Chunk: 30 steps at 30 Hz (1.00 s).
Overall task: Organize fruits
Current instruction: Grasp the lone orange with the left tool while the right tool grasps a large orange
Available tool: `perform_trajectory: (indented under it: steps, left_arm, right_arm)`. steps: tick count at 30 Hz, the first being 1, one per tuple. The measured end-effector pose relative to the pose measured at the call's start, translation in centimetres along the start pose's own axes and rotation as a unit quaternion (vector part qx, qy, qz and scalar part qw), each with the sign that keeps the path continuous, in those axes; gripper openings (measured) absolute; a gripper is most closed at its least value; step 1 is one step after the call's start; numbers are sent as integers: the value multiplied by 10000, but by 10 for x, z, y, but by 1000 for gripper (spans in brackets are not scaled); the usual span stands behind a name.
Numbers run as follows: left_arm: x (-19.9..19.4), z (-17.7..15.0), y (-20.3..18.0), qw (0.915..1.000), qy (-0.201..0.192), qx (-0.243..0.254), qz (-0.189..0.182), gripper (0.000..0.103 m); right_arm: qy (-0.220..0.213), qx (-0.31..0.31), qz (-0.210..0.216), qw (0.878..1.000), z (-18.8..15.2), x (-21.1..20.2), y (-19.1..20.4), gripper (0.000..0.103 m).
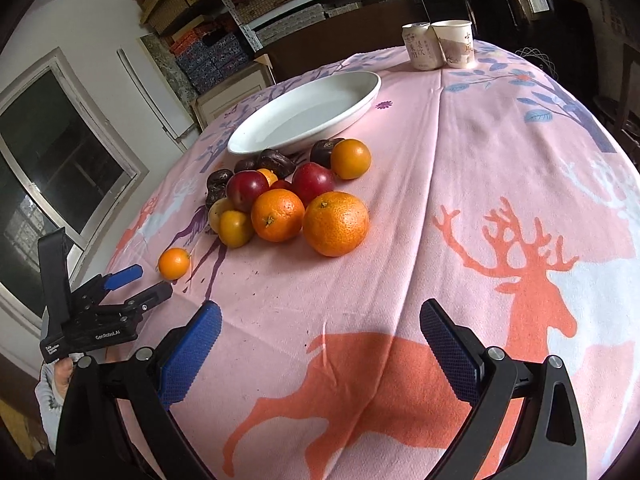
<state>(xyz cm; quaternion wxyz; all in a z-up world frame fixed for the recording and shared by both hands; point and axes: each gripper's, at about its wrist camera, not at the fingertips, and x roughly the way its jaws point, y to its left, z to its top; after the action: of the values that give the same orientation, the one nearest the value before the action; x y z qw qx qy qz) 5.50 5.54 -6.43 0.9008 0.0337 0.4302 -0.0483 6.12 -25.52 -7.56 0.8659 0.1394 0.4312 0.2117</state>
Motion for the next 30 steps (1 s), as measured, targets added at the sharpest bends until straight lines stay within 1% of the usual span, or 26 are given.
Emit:
perform_trajectory:
  steps: [1,5,6,7,8,9,11,12,15,17,18,19,20,22,26,29,30]
  left_arm:
    - [2,3,-1,10000,-16,24,-46,99]
    - [7,12,-8,9998,-73,166,84,98]
    - [8,13,-9,9998,-63,180,52,94]
    - [10,13,-9,9998,-19,198,-8,76]
    - [12,13,-10,9997,46,211,-62,67]
    - [15,13,-10,9997,91,201,-106,61]
    - [19,12,-8,9994,180,161,-254,56]
    - [20,12,-7,9992,194,141,-306,51]
    - [21,12,-8,9990,179,148,-373,50]
    - [23,13,-9,9990,206,158,-363,50]
    - [24,13,-9,9988,230,149,-394,48]
    - [25,12,-8,9987,243,133,-434,44]
    - [24,12,-7,9986,233,116,-466,43]
    - [25,12,-6,9984,224,92,-505,42]
    - [25,12,-5,9982,224,70,-558,42]
    - [26,13,-5,9981,226,66,-566,42]
    - [25,12,-5,9981,225,66,-567,42]
  right_arm:
    - [-22,-12,-14,10000,1,2,0,100]
    - [-178,-180,-82,9996,4,1,3,100]
    - [-222,-260,-132,9993,5,1,5,99]
    - [-245,-338,-187,9990,6,1,7,95]
    - [-246,-408,-244,9986,8,2,9,90]
    - [-242,-462,-269,9983,9,3,10,88]
    - [-256,-555,-305,9977,12,4,13,81]
    - [-255,-598,-347,9973,14,5,14,81]
    - [-241,-673,-396,9967,18,10,16,76]
    - [-225,-706,-400,9964,21,14,17,65]
    - [-201,-716,-412,9964,23,17,17,61]
    - [-153,-726,-408,9964,24,21,17,52]
    - [-103,-734,-397,9965,25,24,17,47]
    - [-47,-761,-505,9958,27,30,18,43]
    - [-121,-772,-692,9945,33,34,18,45]
    - [-39,-707,-711,9949,40,43,14,49]
    - [10,-669,-710,9952,42,46,12,49]
